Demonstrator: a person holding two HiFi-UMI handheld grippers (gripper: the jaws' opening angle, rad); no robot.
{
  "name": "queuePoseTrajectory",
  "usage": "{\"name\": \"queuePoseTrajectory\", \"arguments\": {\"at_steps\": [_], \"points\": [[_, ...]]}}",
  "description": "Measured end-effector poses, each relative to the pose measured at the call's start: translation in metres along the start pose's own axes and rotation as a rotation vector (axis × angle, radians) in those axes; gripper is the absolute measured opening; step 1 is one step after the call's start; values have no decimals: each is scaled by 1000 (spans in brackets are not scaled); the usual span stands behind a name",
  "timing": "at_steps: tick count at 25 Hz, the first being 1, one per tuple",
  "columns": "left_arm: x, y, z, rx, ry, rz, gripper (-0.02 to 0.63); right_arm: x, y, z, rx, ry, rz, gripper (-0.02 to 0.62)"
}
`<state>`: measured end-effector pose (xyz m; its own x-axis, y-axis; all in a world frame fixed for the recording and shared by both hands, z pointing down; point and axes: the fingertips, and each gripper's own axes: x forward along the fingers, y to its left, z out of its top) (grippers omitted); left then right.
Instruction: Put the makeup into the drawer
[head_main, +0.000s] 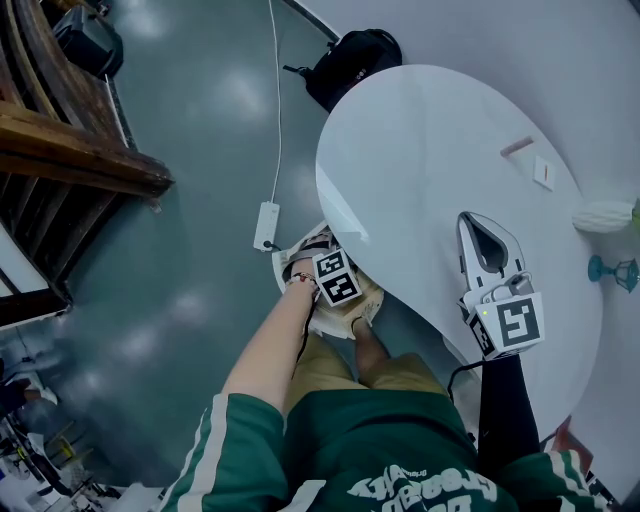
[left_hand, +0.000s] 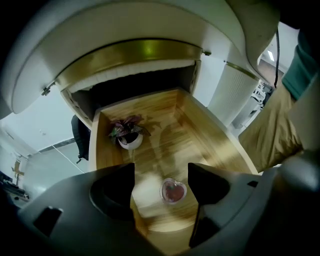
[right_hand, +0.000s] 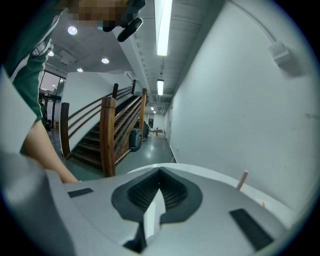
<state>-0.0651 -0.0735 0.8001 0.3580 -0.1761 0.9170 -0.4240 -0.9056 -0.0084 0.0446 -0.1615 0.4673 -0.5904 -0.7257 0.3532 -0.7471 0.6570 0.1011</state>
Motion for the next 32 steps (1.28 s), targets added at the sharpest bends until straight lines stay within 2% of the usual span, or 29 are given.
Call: {"name": "queuePoseTrajectory", "arguments": {"at_steps": [6,11,22,28,32], "points": [[-24,2,5,-29,-15,21,334,0,3,9,8,-33,5,4],[-72,12,-2,-111,-75,94,334,2,16,33,20,-72,-2,3],[-240,82,28,-283,-344,402,338,-4,45,103,27,-166,-66,3],[-325,103,45,-313,-523,479,339,-11,65,133,17,-204,-118,3],[-389,106,67,-319,-697,523,337,-18,77,151,10,-233,-151,4]]}}
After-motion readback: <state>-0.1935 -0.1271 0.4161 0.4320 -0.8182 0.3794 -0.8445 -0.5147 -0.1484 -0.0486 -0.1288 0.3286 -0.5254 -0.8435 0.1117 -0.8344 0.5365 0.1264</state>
